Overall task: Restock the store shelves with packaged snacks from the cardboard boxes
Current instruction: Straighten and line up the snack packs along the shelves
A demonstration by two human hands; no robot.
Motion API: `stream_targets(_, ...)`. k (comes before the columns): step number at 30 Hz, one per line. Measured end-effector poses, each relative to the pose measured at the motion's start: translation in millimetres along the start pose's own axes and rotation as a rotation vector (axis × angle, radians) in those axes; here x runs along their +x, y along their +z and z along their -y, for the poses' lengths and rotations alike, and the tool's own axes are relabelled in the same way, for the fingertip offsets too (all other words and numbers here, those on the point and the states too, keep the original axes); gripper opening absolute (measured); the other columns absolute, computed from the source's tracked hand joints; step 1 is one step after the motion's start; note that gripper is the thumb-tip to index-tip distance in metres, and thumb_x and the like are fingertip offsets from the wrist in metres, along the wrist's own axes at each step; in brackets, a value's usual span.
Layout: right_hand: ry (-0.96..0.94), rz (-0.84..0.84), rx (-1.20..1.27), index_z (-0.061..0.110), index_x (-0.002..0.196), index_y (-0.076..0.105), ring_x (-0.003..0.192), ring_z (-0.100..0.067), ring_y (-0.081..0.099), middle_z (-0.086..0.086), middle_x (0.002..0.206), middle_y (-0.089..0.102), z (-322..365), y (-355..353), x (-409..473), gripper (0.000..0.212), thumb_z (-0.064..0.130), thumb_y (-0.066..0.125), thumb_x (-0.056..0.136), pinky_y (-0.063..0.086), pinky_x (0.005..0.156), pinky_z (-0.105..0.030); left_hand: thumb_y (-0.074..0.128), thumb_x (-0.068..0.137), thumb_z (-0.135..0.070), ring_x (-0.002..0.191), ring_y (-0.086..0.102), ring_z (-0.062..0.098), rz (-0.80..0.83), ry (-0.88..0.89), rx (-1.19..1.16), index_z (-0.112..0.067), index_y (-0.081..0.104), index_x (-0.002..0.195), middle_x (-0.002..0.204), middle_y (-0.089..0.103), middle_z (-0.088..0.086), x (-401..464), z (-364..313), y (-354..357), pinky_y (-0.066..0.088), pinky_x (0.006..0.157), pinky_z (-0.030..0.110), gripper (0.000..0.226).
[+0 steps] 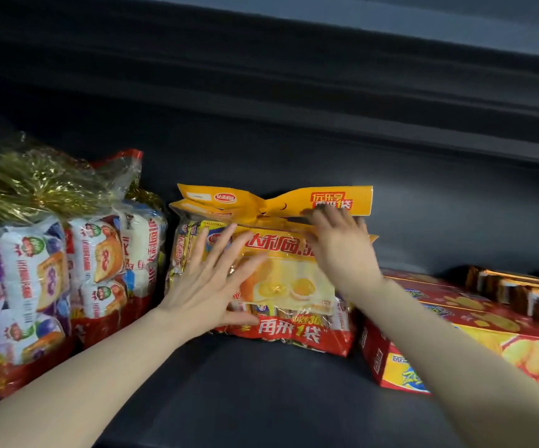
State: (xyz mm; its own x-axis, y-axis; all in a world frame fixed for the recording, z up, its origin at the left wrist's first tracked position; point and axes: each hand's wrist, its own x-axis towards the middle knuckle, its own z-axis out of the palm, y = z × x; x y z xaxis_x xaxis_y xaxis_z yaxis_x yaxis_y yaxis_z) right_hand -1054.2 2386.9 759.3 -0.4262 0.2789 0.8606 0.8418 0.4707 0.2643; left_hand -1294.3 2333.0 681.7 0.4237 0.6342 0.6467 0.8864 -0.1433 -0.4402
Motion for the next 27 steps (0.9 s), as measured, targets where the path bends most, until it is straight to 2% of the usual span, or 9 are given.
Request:
stream_targets(4, 0.183, 0.504, -0.008, 0.032, 0.130, 0.063, 0.121, -0.029, 0.057, 0.001, 0.126, 0.067, -8.7, -3.1, 45.5, 0.037, 0.048, 0.059, 0.096, 0.036, 0.108, -0.046, 0.046, 0.069, -0.091, 0.151, -0.015, 0.037, 0.029, 0.000, -0.039, -0.027, -0.005, 0.159, 0.164, -0.015, 0.016, 14.5, -12.8, -7.4, 0.004, 0.117, 0.068, 0.122)
stream_targets(8, 0.270, 0.631, 0.172, 0.034, 0.135, 0.060, 0.114, -0.027, 0.061, 0.000, 0.125, 0.067, -13.9, 7.6, 55.9, 0.048, 0.060, 0.051, 0.096, 0.050, 0.099, -0.042, 0.057, 0.065, -0.087, 0.150, -0.018, 0.037, 0.058, 0.006, -0.074, -0.037, -0.012, 0.156, 0.164, -0.018, 0.015, 15.0, -19.0, 0.7, 0.004, 0.118, 0.066, 0.125)
stream_targets(12, 0.295, 0.753, 0.225, 0.036, 0.150, 0.041, 0.133, -0.030, 0.049, -0.003, 0.146, 0.053, -11.4, 17.9, 62.5, 0.065, 0.072, 0.028, 0.097, 0.038, 0.112, -0.050, 0.058, 0.062, -0.088, 0.151, -0.005, 0.039, 0.052, 0.016, -0.072, -0.038, -0.004, 0.157, 0.166, -0.002, 0.015, 11.0, -22.2, 5.3, 0.005, 0.115, 0.063, 0.124)
stream_targets(16, 0.313, 0.878, 0.335, 0.025, 0.141, 0.053, 0.118, -0.024, 0.061, -0.003, 0.133, 0.062, -8.7, 13.5, 73.6, 0.065, 0.069, 0.045, 0.094, 0.050, 0.100, -0.040, 0.053, 0.065, -0.090, 0.151, -0.007, 0.039, 0.041, 0.027, -0.065, -0.038, -0.001, 0.158, 0.166, -0.002, 0.015, 8.8, -22.7, 5.4, 0.004, 0.115, 0.064, 0.119)
stream_targets(18, 0.297, 0.844, 0.420, 0.023, 0.141, 0.055, 0.120, -0.024, 0.060, -0.002, 0.132, 0.061, -11.3, 6.7, 77.3, 0.061, 0.060, 0.057, 0.093, 0.050, 0.097, -0.035, 0.052, 0.066, -0.089, 0.152, -0.006, 0.038, 0.028, 0.036, -0.051, -0.036, 0.002, 0.158, 0.166, -0.003, 0.015, 6.7, -24.2, 5.5, 0.004, 0.115, 0.065, 0.118)
stream_targets(20, 0.236, 0.583, 0.417, 0.024, 0.130, 0.063, 0.115, -0.026, 0.061, -0.004, 0.123, 0.066, -11.1, 1.0, 78.5, 0.043, 0.048, 0.064, 0.094, 0.048, 0.088, -0.033, 0.055, 0.066, -0.088, 0.152, -0.006, 0.038, 0.018, 0.039, -0.025, -0.034, 0.004, 0.159, 0.166, -0.004, 0.016, 7.6, -25.2, 6.3, 0.004, 0.115, 0.066, 0.118)
stream_targets(22, 0.035, 0.277, 0.185, 0.021, 0.117, 0.065, 0.106, -0.031, 0.063, -0.006, 0.112, 0.069, -2.9, -2.4, 76.6, 0.026, 0.038, 0.062, 0.097, 0.043, 0.081, -0.035, 0.058, 0.066, -0.087, 0.152, -0.005, 0.039, 0.021, 0.010, -0.013, -0.033, 0.004, 0.159, 0.165, -0.005, 0.017, 11.6, -25.1, 9.2, 0.004, 0.114, 0.068, 0.120)
stream_targets(23, -0.057, 0.224, 0.087, 0.021, 0.118, 0.062, 0.106, -0.033, 0.063, -0.007, 0.112, 0.069, 3.0, -2.2, 73.7, 0.025, 0.037, 0.058, 0.099, 0.043, 0.082, -0.038, 0.058, 0.065, -0.087, 0.152, -0.006, 0.040, 0.030, -0.005, -0.011, -0.033, 0.003, 0.159, 0.165, -0.007, 0.017, 14.3, -24.5, 10.3, 0.006, 0.114, 0.070, 0.121)
stream_targets(27, 0.000, 0.345, 0.120, 0.027, 0.125, 0.051, 0.094, -0.028, 0.065, -0.002, 0.105, 0.068, -2.8, -4.3, 62.8, 0.033, 0.048, 0.055, 0.099, 0.043, 0.070, -0.033, 0.059, 0.066, -0.086, 0.151, -0.008, 0.040, 0.063, -0.018, -0.006, -0.034, 0.000, 0.159, 0.165, -0.009, 0.016, 14.3, -25.2, 16.3, 0.009, 0.114, 0.072, 0.121)
